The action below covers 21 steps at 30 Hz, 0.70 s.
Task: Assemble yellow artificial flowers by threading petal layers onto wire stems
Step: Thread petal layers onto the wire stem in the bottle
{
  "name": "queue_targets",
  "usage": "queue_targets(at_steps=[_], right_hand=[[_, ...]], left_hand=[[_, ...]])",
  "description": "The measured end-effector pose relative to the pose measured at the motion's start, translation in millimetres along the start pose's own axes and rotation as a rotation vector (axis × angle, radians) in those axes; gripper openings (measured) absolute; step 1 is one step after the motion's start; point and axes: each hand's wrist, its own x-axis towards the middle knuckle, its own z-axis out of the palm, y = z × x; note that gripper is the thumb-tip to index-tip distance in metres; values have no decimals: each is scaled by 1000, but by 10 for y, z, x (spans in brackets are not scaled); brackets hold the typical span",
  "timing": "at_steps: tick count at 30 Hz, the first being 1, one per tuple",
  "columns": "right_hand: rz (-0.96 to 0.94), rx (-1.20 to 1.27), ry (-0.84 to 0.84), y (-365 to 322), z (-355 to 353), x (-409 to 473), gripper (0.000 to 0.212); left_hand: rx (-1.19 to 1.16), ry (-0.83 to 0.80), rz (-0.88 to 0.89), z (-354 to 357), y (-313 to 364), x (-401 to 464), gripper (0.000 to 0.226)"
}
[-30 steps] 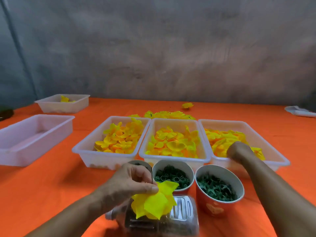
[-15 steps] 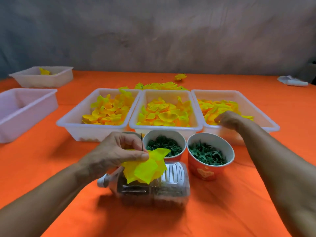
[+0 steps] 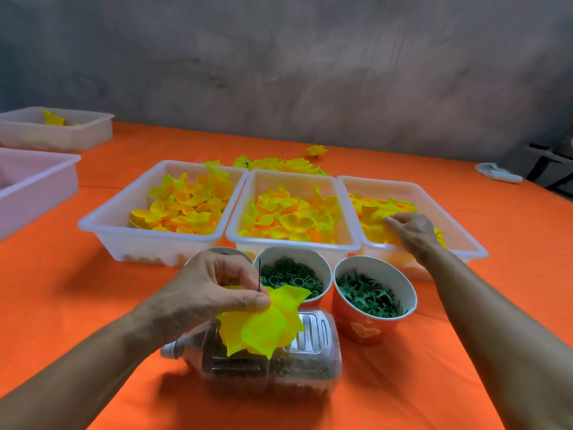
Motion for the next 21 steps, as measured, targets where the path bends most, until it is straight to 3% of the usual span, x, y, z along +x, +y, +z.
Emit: queue_targets(at_steps=[4, 8, 12, 16, 19, 21], right_hand=[[53, 113, 123, 6, -8, 18, 27], [238, 479, 329, 44, -106, 74, 30], [287, 588, 447, 99, -206, 131, 30], [190, 490, 262, 58, -132, 91, 29], [116, 243, -7, -23, -20, 39, 31], [112, 98, -42, -70, 5, 75, 31]], left_hand=[[-25, -19, 14, -14, -15, -3, 19], [7, -19, 19, -23, -23, 20, 16], [46, -38, 39, -45, -25, 37, 24], [29, -42, 32, -60, -46, 47, 29], [30, -48, 34, -64, -44, 58, 30], [28, -50, 37, -67, -39, 61, 29]])
